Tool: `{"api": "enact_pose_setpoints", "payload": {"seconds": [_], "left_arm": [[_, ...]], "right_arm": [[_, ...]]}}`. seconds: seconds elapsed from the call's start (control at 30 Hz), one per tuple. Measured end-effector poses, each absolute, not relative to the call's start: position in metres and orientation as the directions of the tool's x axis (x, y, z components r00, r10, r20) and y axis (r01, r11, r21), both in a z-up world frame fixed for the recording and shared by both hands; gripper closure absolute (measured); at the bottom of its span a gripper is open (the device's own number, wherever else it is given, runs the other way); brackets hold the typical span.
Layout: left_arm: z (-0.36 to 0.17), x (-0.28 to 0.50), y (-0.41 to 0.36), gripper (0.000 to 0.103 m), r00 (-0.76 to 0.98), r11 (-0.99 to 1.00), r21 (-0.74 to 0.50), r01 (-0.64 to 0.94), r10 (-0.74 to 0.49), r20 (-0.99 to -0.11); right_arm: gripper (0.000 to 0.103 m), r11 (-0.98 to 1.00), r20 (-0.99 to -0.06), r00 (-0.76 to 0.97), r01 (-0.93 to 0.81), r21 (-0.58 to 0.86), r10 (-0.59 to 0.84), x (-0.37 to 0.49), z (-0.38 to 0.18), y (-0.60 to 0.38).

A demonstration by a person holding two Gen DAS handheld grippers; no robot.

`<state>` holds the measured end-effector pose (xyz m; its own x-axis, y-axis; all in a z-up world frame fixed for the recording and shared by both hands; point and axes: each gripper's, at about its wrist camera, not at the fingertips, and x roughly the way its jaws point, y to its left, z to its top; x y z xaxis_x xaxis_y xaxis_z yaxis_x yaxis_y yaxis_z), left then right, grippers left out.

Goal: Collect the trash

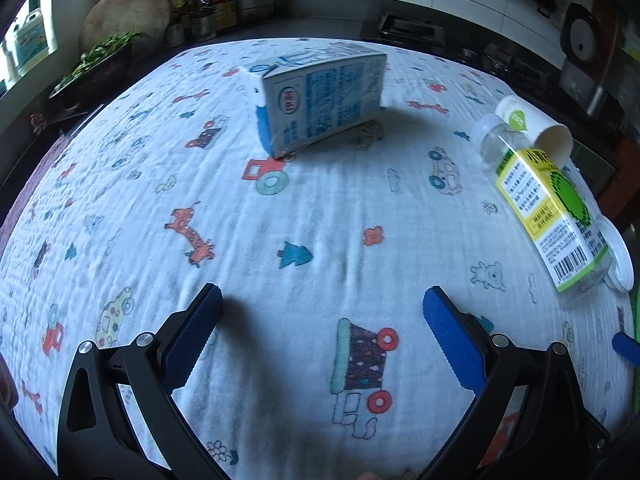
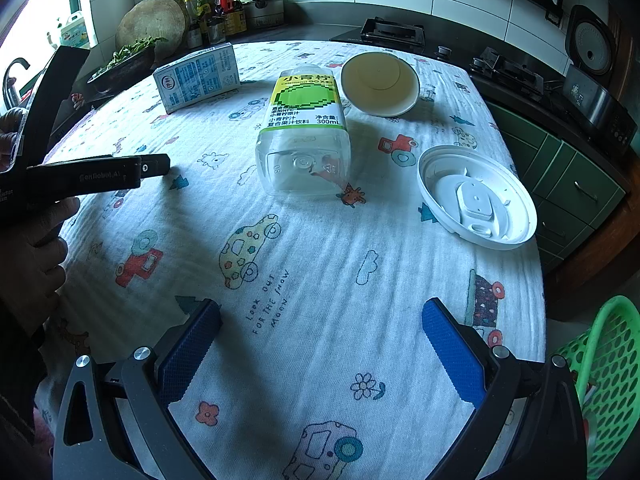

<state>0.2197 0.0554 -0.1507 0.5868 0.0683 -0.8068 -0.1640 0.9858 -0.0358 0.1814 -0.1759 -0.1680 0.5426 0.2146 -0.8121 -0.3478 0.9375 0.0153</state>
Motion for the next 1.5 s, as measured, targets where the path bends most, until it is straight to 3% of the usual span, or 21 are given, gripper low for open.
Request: {"api": "enact_pose_setpoints", "payload": {"seconds": [0.87, 1.5], "left_arm": [[-0.152, 0.220, 0.056, 0.004, 0.575, 0.981, -0.002, -0.196, 0.113, -0.810], [-0.151, 0.220, 0.054, 0.004, 0.582, 0.987, -0.023, -0.161, 0.076, -0.810]], "right_arm": [[0.006, 0.938, -0.812, 0.543, -0.348, 0.015, 0.214, 0.182, -0.168, -0.175], [0.006, 0.938, -0.812, 0.543, -0.347, 0.016, 0.215, 0.181, -0.168, -0.175]]}}
